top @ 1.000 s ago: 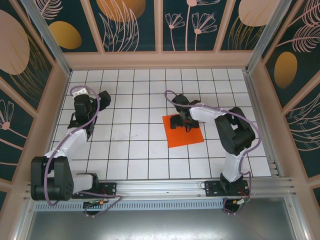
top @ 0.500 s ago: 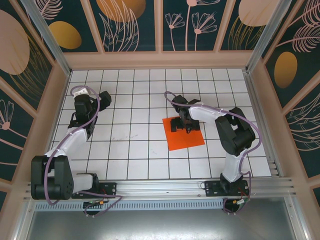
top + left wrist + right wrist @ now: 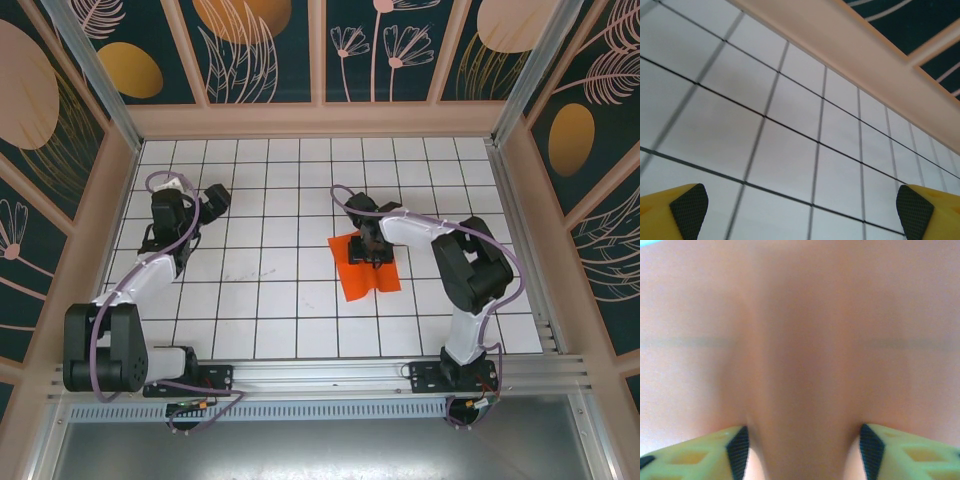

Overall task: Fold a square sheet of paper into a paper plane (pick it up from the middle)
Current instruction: Fold the square sheet of paper in half at the center of the table.

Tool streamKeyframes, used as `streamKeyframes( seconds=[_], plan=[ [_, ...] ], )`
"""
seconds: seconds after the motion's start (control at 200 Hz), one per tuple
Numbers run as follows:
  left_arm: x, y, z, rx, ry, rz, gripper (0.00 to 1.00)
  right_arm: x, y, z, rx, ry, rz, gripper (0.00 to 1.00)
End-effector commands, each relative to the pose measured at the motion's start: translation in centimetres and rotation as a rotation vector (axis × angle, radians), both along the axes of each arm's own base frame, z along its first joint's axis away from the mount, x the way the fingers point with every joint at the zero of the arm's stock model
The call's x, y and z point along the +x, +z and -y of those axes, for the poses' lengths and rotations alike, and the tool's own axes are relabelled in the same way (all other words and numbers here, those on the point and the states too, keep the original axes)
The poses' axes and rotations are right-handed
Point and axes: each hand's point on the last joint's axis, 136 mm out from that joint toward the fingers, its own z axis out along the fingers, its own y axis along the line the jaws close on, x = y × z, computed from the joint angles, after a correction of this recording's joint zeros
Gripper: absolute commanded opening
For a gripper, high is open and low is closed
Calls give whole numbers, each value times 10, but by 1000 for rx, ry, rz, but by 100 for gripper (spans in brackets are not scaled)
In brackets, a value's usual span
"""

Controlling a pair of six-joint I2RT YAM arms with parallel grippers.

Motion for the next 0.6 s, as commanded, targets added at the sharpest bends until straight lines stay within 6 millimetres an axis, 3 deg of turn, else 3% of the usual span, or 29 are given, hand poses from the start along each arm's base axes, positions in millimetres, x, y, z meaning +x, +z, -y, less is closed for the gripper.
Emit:
streamKeyframes(
  seconds=[0.0,0.17,0.19,0.325,0.595],
  plan=[
    [-3,-2,30,-179,-122,-21,99,-3,6,-14,119,-27,-9,55],
    [-21,-18,60,-344,-243,-63,91,14,60,-58,482,-37,86,36],
    [-23,-20,63,-353,-255,-70,90,22,67,-54,526,-63,100,34],
    [-38,-27,91,-380,-349,-110,87,29,106,-75,803,-46,151,29],
    [-62,-12,163,-527,-587,-113,84,32,124,-83,1070,-62,128,30]
  ],
)
